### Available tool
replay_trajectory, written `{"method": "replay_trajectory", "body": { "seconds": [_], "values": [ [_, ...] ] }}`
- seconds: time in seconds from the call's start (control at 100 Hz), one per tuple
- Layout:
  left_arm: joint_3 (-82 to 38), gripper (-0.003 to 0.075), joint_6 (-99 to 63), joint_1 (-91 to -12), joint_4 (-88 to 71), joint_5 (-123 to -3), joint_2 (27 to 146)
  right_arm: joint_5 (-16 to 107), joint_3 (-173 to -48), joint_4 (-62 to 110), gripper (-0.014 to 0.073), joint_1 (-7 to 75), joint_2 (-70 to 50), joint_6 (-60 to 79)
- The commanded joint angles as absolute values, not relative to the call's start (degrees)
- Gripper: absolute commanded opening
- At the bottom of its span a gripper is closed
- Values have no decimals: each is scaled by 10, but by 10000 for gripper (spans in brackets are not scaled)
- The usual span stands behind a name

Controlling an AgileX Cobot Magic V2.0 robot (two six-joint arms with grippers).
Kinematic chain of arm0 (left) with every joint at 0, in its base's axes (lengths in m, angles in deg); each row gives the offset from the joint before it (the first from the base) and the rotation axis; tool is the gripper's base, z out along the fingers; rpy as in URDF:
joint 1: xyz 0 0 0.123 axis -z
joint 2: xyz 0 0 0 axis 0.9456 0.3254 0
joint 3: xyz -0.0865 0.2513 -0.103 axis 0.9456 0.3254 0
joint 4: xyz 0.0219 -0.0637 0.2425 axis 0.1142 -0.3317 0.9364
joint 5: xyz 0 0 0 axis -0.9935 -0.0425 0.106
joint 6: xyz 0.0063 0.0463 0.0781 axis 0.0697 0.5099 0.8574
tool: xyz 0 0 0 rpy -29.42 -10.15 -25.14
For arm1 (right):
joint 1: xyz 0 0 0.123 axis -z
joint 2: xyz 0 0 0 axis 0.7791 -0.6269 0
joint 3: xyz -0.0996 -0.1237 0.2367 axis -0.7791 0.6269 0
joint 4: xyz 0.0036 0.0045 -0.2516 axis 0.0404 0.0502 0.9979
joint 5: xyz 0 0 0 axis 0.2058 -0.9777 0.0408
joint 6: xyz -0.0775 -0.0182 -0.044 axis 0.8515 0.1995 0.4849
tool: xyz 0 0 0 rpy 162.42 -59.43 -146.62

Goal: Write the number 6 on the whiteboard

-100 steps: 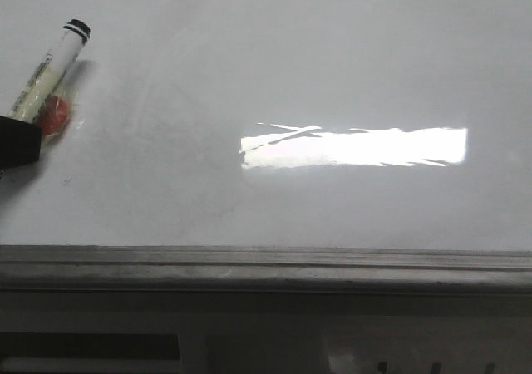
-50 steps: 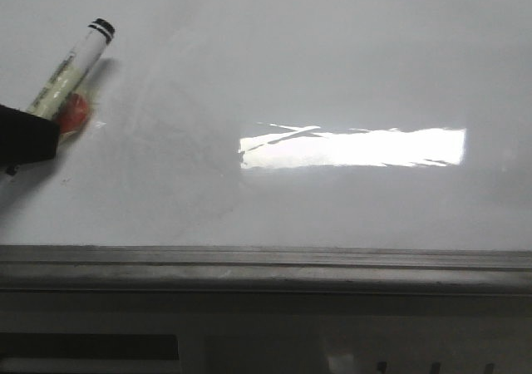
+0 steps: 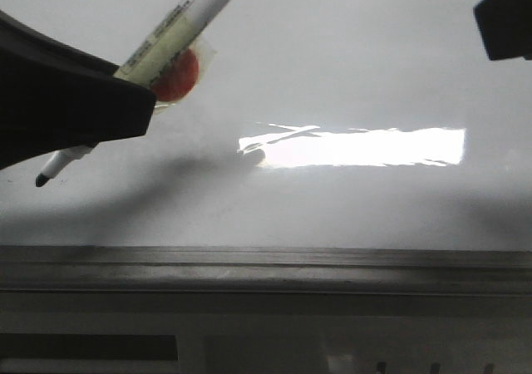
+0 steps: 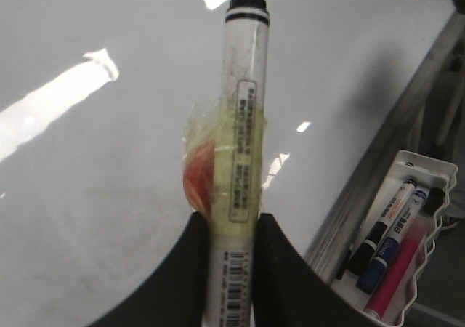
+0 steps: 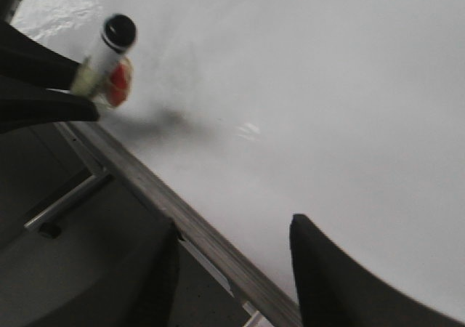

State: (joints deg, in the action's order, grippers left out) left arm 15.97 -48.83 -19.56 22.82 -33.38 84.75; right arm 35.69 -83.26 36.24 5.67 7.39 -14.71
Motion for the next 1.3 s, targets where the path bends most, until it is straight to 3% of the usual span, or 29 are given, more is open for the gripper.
{"method": "replay_trajectory", "body": {
  "seconds": [0.0,0.25,0.82,0.92,1.07,1.17,1.29],
  "values": [
    [140,-20,-490,-190,255,-277,844,404,-868,363,333,25,56,-140],
    [140,-20,-490,-185,317,-258,844,461,-899,363,333,-51,-6,-140],
    [140,-20,-490,-127,319,-250,845,504,-908,319,329,-55,-50,-140],
    [140,-20,-490,-127,319,-250,845,501,-908,294,238,-55,-50,-140],
    [140,-20,-490,-127,319,-250,845,489,-908,284,-75,-55,-50,-140],
    [140,10,-490,-127,325,-250,845,490,-908,283,-62,-55,-50,-140],
    [140,195,-490,-127,335,-250,845,490,-908,283,-62,-55,-50,-140]
  ]
}}
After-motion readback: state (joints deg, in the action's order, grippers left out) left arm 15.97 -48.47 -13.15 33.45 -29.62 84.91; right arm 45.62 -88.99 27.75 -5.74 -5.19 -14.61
